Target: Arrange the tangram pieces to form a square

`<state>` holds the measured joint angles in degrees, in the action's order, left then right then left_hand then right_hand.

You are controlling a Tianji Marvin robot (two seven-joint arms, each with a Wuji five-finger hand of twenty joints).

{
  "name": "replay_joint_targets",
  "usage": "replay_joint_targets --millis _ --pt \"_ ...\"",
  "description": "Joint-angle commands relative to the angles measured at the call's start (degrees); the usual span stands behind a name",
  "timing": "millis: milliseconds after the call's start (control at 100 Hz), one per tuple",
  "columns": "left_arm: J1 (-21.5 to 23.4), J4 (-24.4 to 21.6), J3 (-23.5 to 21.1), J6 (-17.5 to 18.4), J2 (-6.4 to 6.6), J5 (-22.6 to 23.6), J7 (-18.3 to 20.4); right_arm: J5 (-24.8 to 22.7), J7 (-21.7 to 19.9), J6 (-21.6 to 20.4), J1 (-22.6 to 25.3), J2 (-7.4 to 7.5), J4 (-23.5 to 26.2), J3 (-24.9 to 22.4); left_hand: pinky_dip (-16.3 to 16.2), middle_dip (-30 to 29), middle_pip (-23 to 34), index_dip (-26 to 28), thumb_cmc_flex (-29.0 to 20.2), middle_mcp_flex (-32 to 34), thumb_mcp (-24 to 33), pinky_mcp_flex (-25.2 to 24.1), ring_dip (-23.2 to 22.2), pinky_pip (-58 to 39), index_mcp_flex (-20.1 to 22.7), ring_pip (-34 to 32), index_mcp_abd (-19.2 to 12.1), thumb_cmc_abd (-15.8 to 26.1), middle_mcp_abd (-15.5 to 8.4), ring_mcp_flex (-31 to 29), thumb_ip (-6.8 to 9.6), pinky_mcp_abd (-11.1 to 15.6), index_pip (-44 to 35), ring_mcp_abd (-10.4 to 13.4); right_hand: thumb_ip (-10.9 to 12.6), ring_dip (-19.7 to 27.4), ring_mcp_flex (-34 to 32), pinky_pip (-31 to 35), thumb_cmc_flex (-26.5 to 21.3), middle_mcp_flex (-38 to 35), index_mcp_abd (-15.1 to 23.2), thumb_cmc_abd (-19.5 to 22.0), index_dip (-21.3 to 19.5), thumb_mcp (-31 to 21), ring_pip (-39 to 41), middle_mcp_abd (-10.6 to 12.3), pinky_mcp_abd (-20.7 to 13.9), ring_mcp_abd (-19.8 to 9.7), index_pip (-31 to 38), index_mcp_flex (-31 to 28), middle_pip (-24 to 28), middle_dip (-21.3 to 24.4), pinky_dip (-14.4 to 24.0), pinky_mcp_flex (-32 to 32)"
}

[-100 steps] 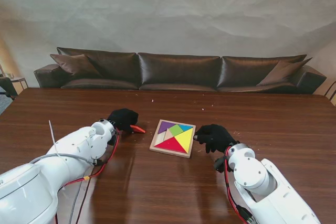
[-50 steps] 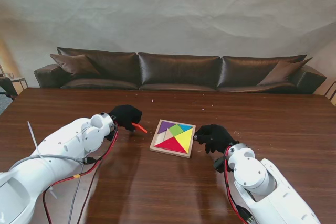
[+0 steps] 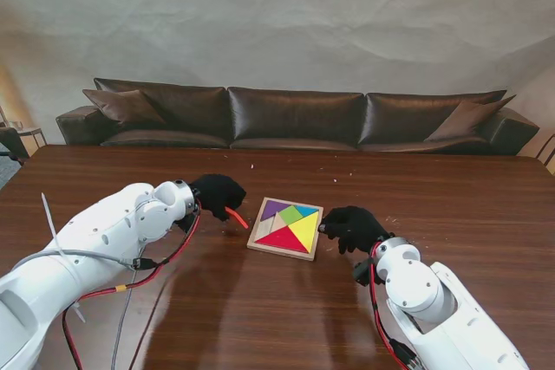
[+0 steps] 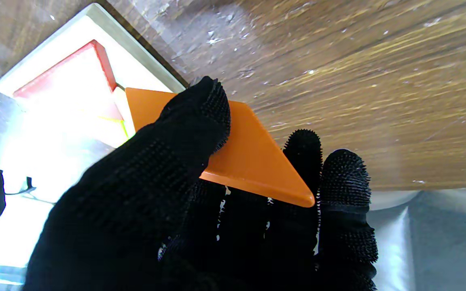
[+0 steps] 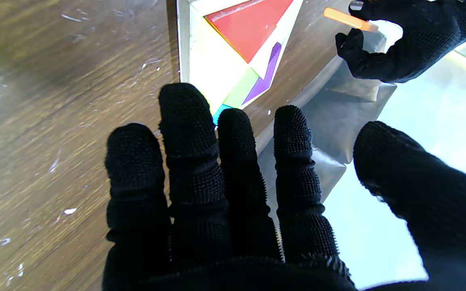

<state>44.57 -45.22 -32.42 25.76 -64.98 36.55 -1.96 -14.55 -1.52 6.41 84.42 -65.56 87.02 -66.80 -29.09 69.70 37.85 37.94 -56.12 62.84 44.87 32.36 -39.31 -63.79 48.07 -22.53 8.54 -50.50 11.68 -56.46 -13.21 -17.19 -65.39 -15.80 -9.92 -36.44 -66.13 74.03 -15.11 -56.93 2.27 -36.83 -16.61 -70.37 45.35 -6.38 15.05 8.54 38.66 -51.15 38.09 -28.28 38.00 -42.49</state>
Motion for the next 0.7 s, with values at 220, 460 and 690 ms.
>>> replay_joint_targets --millis 220,460,690 --pt "-4.01 -0.31 4.30 1.79 -1.06 -0.45 3.02 0.13 -0.94 -0.16 0.30 -0.09 -0.06 0.09 -0.47 2.01 2.05 2.37 -5.80 -1.23 3.26 -1.18 0.06 1.43 2.97 1.11 -3.28 4.42 0.09 1.52 4.93 0.81 -4.22 1.02 -0.19 -0.05 -1.43 2.04 -0.58 -0.65 -0.02 1.83 -0.16 0.81 0.37 -1.14 1.03 0.05 0.08 -0.84 -0.01 -0.10 -0.70 6.27" --pt "-7.08 0.07 9.60 3.13 -2.13 0.11 3.29 0.09 -0.71 -0.25 0.50 -0.12 0.04 -0.17 -0.64 2.56 1.75 2.48 -5.18 -1.43 3.28 -2.04 0.52 1.74 2.91 1.12 -4.47 4.47 -0.43 2.44 4.94 0.89 -4.39 1.27 -0.16 -0.06 -1.46 2.06 -0.62 -0.65 -0.11 1.84 -0.19 0.78 0.38 -1.24 1.02 0.10 0.03 -0.83 -0.03 -0.10 -0.70 6.25" --pt "-9.69 1.27 14.71 3.67 -3.79 0.24 3.28 0.10 -0.54 -0.51 0.50 -0.15 -0.10 -0.33 -0.90 2.91 1.49 2.49 -4.41 -1.50 3.61 -3.01 1.08 1.97 2.70 0.82 -5.56 4.55 -1.03 3.10 4.80 0.96 -4.53 1.49 -0.13 -0.06 -1.51 2.04 -0.60 -0.73 -0.16 1.85 -0.26 0.77 0.40 -1.14 1.02 -0.01 0.01 -0.87 -0.01 -0.11 -0.73 6.24"
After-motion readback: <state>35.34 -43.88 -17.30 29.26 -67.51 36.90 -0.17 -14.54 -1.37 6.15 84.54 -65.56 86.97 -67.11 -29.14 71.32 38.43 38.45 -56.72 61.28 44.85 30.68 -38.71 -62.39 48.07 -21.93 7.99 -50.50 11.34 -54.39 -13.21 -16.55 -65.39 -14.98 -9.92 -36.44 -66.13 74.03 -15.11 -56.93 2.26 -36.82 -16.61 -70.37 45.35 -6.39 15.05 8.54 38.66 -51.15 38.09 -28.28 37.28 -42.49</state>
